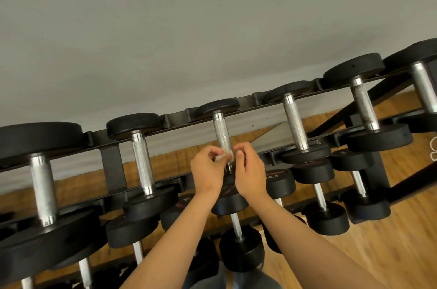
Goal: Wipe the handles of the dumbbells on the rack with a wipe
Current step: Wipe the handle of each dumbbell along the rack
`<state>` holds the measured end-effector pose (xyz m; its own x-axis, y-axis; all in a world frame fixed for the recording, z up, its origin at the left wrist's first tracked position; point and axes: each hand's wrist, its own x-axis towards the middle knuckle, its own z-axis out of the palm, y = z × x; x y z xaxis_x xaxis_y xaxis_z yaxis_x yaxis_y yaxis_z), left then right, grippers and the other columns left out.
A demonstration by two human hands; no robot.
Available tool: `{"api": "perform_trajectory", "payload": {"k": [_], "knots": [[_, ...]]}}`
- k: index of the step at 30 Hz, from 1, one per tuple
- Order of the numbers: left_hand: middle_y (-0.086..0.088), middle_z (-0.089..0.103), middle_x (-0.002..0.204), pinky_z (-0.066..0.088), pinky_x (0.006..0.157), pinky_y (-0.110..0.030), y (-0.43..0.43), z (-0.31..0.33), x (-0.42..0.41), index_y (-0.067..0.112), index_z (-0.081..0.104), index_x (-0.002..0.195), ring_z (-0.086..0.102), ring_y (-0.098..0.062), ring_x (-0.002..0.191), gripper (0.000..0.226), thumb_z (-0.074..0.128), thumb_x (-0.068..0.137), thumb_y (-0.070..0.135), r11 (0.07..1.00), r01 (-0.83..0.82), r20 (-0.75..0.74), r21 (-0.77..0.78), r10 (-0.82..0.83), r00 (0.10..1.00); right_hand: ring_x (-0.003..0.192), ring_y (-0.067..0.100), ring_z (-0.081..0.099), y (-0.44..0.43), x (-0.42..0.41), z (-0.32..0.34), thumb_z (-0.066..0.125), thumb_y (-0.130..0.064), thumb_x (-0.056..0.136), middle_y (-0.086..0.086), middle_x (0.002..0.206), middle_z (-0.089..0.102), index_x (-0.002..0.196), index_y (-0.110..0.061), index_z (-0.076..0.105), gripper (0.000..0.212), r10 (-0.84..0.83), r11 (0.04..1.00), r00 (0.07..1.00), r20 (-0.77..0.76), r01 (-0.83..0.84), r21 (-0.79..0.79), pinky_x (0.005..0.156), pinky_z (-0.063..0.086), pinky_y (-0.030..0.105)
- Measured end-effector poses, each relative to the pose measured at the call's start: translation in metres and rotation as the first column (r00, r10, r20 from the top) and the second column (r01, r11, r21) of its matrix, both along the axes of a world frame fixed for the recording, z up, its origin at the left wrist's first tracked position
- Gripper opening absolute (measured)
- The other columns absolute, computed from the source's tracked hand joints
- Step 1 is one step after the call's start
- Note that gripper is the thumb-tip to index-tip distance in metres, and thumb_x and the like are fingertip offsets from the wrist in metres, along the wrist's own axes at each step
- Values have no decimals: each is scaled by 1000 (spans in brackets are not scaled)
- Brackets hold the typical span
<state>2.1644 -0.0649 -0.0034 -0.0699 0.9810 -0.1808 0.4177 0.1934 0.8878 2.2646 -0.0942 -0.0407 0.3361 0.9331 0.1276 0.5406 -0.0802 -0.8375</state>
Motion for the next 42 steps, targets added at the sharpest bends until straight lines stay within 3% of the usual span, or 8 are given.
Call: {"api": "perform_trajectory", "payload": {"k": [4, 7, 11, 15, 22, 28, 34, 42], "knots": [[7, 65, 77, 48, 68, -12, 3, -1, -9, 19, 64, 72, 62, -3, 74, 19, 81, 75, 12, 987, 100, -47, -128, -107, 993, 76, 4, 56, -1, 0, 2, 29, -41, 96, -10, 85, 59, 102, -19, 56, 36, -1, 1000, 1000, 0, 1, -7, 66, 43, 17], [3, 67, 76, 50, 69, -19, 17, 3, -3, 16, 66, 72, 63, -8, 73, 16, 82, 75, 15, 993, 4, 15, -117, -2, 1000, 76, 3, 57, 1, -1, 3, 30, -41, 96, -11, 84, 59, 99, -21, 56, 33, -3, 1000, 1000, -10, 3, -12, 66, 46, 21], [6, 67, 82, 46, 67, -11, 3, -2, 7, 14, 68, 82, 61, -2, 76, 10, 77, 79, 11, 989, -131, 115, -68, 138, 984, 74, 5, 58, 0, -1, 4, 29, -44, 95, -11, 82, 60, 99, -21, 56, 36, -8, 1000, 1000, -26, 7, -14, 66, 50, 28], [15, 62, 84, 44, 67, -3, -6, -6, 6, 19, 64, 87, 58, 3, 80, 17, 73, 82, 6, 994, -106, 83, -23, 107, 991, 74, 7, 58, 0, -1, 3, 29, -44, 95, -9, 83, 59, 99, -20, 57, 37, -11, 1000, 999, -34, 10, -21, 66, 51, 32], [6, 62, 75, 43, 60, -10, 28, 3, 16, 17, 60, 76, 57, -3, 69, 20, 80, 78, 19, 979, -196, 105, -58, 201, 974, 73, 6, 57, 0, -1, 3, 40, -22, 101, -9, 82, 59, 99, -21, 56, 16, -10, 999, 1000, -13, 9, -32, 65, 49, 28], [11, 64, 85, 51, 72, -16, 8, -9, 11, 19, 62, 87, 62, -4, 82, 17, 74, 81, 9, 988, -151, 122, 15, 148, 981, 74, 6, 56, 0, 0, 1, 35, -33, 99, -11, 83, 58, 100, -22, 55, 23, -3, 999, 1000, 0, 3, -33, 66, 49, 29], [9, 60, 77, 42, 61, -10, 44, 5, 20, 13, 62, 85, 56, -2, 71, 17, 77, 81, 21, 964, -254, 139, -81, 263, 955, 74, 5, 56, 0, 0, 2, 40, -21, 101, -10, 84, 59, 100, -21, 56, 15, -6, 999, 1000, -12, 5, -34, 66, 47, 26], [6, 64, 94, 49, 76, -14, 38, -1, 28, 16, 64, 99, 60, -3, 86, 15, 69, 86, 10, 942, -336, 224, -19, 332, 916, 75, 4, 57, -1, -1, 2, 33, -35, 97, -12, 84, 59, 100, -22, 55, 26, -1, 1000, 1000, -2, 1, -25, 66, 47, 23]]}}
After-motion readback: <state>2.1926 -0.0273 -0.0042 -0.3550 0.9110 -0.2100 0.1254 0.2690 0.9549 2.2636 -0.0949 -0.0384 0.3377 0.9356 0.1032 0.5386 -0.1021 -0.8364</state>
